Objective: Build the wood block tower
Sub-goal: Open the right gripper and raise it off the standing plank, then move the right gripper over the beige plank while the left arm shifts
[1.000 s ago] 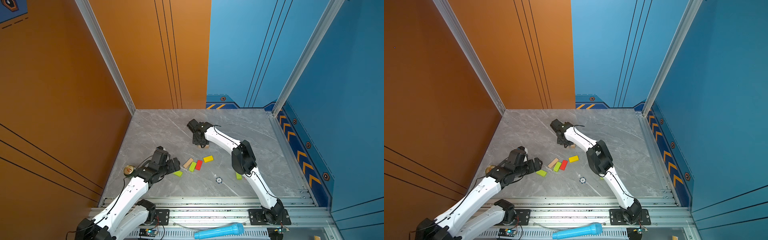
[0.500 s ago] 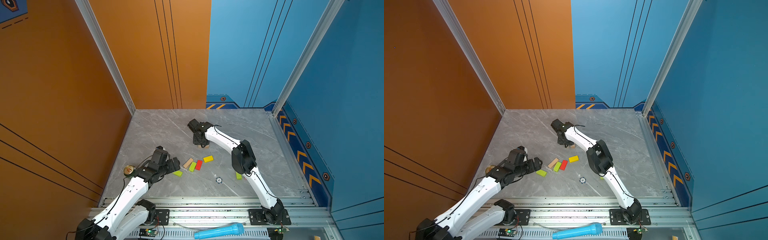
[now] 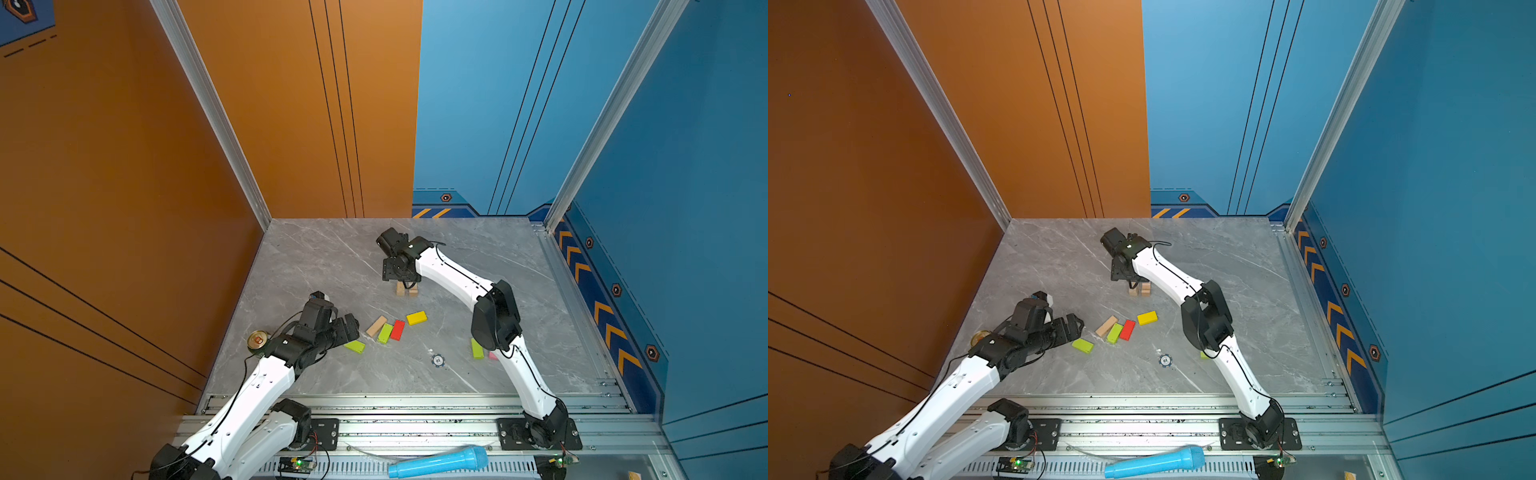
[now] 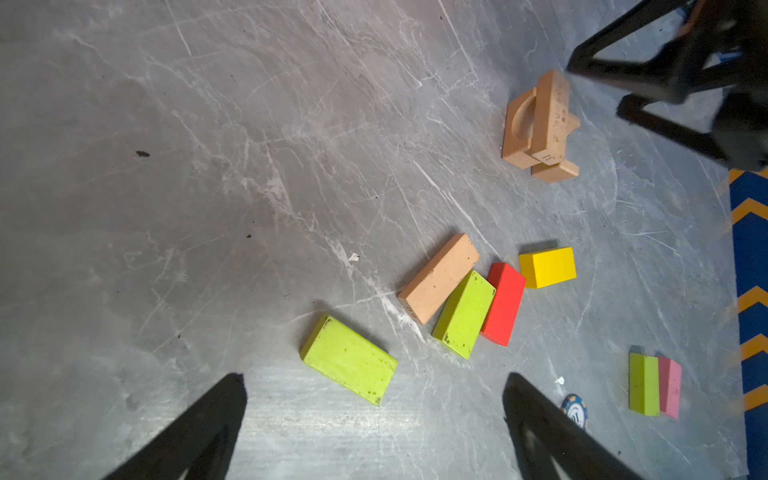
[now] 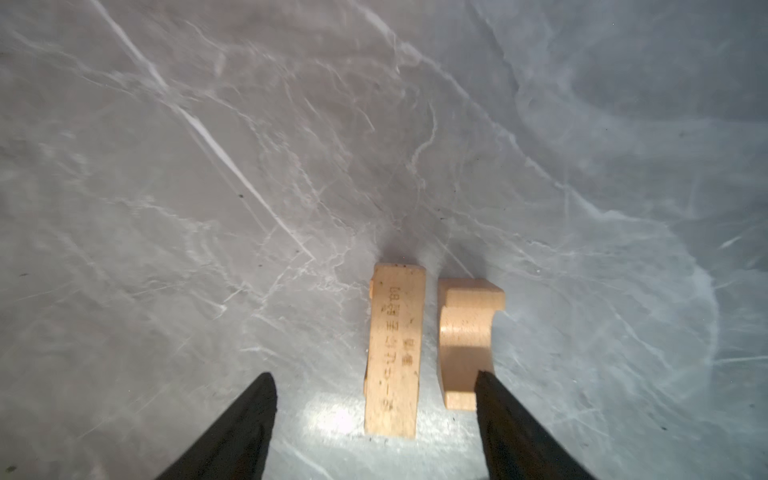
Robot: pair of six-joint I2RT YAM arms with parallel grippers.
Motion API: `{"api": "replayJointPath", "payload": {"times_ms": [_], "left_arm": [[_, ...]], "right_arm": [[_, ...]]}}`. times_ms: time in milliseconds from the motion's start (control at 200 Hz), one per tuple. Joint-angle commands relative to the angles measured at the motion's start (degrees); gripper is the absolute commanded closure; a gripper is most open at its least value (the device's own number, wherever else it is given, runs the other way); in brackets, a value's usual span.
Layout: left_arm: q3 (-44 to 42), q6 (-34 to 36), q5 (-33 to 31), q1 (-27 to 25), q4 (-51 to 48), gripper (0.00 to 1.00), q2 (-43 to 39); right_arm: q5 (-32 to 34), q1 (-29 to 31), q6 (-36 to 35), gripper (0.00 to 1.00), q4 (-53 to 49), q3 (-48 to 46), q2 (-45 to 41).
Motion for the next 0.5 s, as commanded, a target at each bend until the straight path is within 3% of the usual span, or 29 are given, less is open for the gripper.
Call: {"api": "replayJointPath", "payload": {"times_ms": [0, 255, 496], "left_arm": [[2.1, 1.0, 0.9, 0.3, -1.8, 0.02, -1.9], [2.3, -1.4, -1.7, -4.7, -6.5, 0.02, -6.9], [-0.8, -8.7, -13.3, -20.6, -11.3, 0.02, -13.9]], "right_arm": [[0.5, 0.4, -2.9, 0.21, 0.2, -1.5, -7.9], [3.6, 3.0, -4.1, 0.20, 0.3, -13.0, -20.9], [3.9, 6.1, -1.5, 0.20, 7.2, -33.6, -35.4]]}}
